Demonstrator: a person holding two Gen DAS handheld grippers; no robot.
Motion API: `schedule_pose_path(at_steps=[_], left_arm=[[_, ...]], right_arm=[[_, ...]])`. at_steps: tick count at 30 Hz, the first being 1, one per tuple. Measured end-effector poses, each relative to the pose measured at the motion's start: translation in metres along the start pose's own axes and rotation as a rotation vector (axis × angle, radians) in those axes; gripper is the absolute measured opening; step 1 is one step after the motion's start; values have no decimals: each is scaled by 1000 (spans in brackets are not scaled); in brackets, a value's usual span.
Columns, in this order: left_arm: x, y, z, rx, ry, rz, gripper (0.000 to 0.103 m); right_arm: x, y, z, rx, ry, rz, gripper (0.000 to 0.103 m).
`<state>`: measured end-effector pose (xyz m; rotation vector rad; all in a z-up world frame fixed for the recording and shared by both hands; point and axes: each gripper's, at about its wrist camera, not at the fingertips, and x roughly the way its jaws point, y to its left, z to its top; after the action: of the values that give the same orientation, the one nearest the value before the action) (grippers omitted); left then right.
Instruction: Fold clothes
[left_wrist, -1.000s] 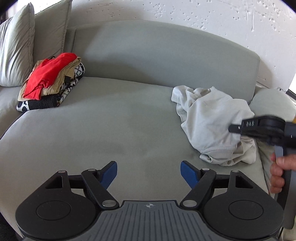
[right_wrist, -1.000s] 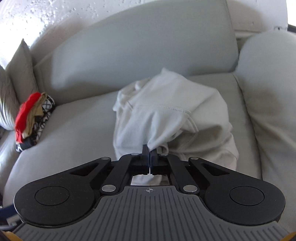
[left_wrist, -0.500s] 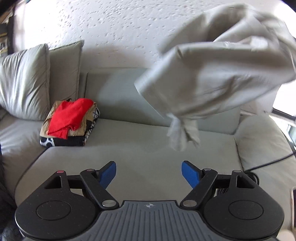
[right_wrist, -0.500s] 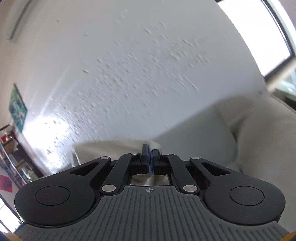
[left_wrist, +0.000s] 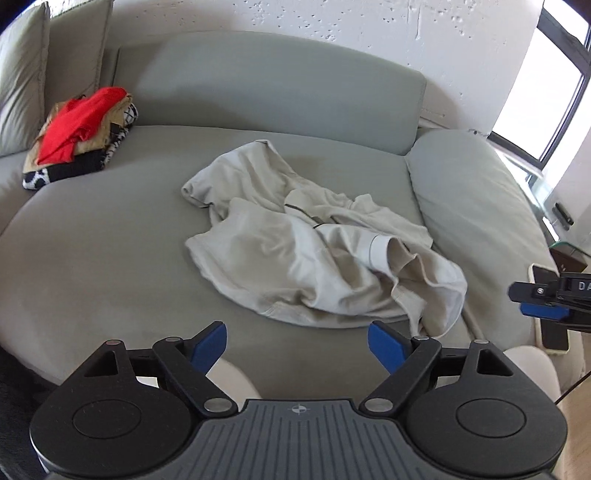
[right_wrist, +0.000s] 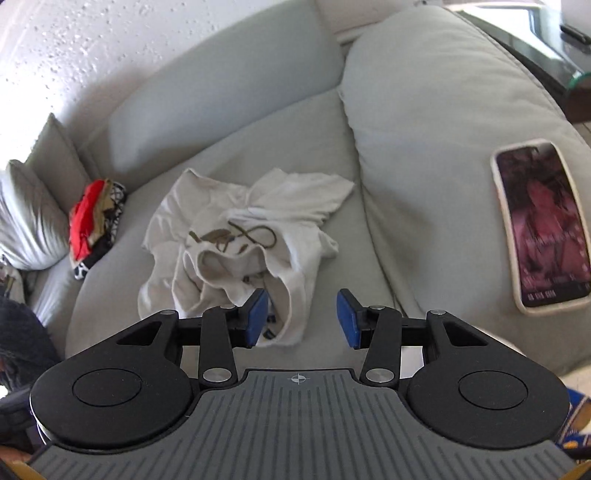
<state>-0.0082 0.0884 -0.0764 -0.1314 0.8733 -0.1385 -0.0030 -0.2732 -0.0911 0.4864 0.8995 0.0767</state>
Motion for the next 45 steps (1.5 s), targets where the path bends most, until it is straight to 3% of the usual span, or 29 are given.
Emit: schedule_pose_path(at_steps=[7, 13, 15, 18, 21, 22, 23, 24, 27, 30, 33, 35, 38, 40, 41, 43, 45], left_arm=[[23, -4, 20, -66, -17, 15, 84], [50, -4, 30, -91, 30, 62, 77], [59, -5, 33, -98, 46, 76, 68], [68, -6, 33, -89, 61, 66, 66], [74, -9, 31, -85, 59, 49, 66], [75, -10, 31, -86, 59, 48, 66], [77, -12, 30, -88, 60, 46, 66], [78, -13, 30, -91, 62, 44, 66], [73, -14, 29, -91, 51, 48, 66], [64, -13, 29, -93, 25, 54, 66], [54, -11, 29, -101, -1, 54, 66], [53, -11, 27, -102, -3, 54, 66], [57, -12, 25, -125, 28, 64, 65], [59, -11, 25, -148, 46, 72, 64], [61, -10, 26, -157, 54, 78, 62], [63, -7, 28, -179, 72, 81, 56], [66, -6, 33, -203, 87, 59, 46]], right_arm=[[70, -30, 41, 152, 41, 23, 53], [153, -61, 72, 268, 124, 53, 53], [179, -69, 79, 305, 155, 62, 53], [202, -79, 81, 365, 130, 101, 55], [215, -75, 82, 344, 102, 168, 54], [218, -69, 82, 307, 102, 168, 51], [222, -61, 82, 265, 120, 175, 20], [218, -53, 85, 237, 98, 160, 3], [205, -29, 93, 156, 22, 108, 2], [140, -28, 113, 200, -241, 50, 1], [60, -45, 123, 272, -502, -63, 1], [26, -58, 124, 282, -556, -165, 1], [13, -74, 120, 263, -508, -315, 2], [15, -89, 117, 278, -380, -304, 6], [16, -90, 113, 280, -336, -291, 17], [14, -90, 99, 264, -275, -265, 24], [11, -82, 86, 216, -249, -226, 45]])
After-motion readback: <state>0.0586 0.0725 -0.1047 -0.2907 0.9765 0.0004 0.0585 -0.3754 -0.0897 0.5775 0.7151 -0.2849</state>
